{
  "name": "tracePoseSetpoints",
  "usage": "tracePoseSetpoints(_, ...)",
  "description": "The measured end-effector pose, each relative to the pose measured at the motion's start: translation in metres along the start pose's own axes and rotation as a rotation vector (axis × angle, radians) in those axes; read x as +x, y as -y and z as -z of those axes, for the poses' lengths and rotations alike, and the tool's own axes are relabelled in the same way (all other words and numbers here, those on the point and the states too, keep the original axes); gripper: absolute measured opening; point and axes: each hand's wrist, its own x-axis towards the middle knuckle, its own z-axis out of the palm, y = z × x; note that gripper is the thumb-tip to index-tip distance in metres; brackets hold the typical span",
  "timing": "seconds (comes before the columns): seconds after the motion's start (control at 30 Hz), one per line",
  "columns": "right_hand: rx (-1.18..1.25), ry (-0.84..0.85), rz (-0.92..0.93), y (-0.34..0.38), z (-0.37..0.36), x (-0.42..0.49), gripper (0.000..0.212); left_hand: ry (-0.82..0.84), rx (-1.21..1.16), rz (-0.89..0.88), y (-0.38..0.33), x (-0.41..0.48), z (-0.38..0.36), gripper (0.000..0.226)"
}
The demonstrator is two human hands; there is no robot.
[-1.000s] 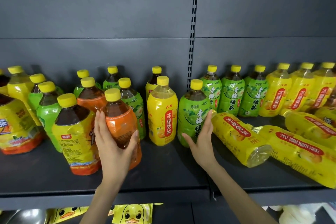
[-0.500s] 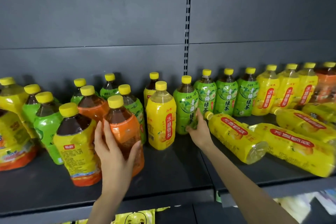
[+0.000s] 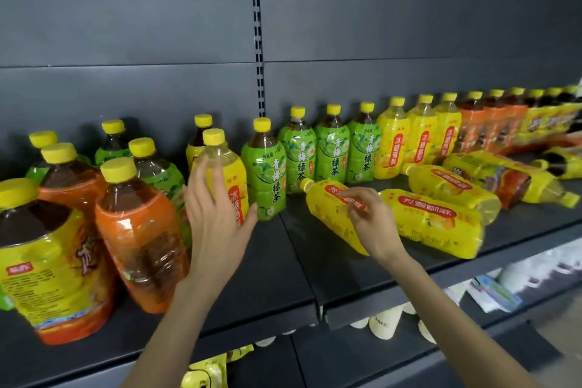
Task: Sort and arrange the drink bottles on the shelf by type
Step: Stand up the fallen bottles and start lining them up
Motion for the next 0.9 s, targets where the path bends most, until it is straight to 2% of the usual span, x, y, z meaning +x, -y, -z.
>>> tracePoseSetpoints(0.07,-0.075,0.010,0.041,-0.009,0.008,0.006,0.023,0.029,-0.004,0.099,0.007,0.014,-0.011,0.092)
tracePoseSetpoints(0.17,-0.144,0.098,-0.001,-0.025,0.019,0.023,0.026,0.039,-0.021,0.199,0.010,0.027,-0.026,0.091)
tracePoseSetpoints(0.27,-0.197,0.339,-0.096,-0.033,0.021,0.042,0.047,0.009,-0.011,0.238,0.013,0.026,-0.034,0.088)
tracePoseSetpoints(0.37,-0.380,0.579,-0.149,-0.035,0.015,0.055,0.066,-0.008,0.015,0.242,0.014,0.023,-0.036,0.089)
tracePoseSetpoints(0.53,-0.654,0.821,-0.085,-0.026,0.005,0.078,0.084,-0.024,0.040,0.270,0.012,0.021,-0.035,0.090)
tracePoseSetpoints(0.67,-0.648,0.800,-0.076,-0.026,-0.004,0.083,0.085,-0.031,0.047,0.311,0.008,0.022,-0.034,0.091)
tracePoseSetpoints(0.9,-0.468,0.617,-0.009,-0.040,-0.004,0.077,0.083,-0.020,0.051,0.347,0.004,0.020,-0.034,0.091)
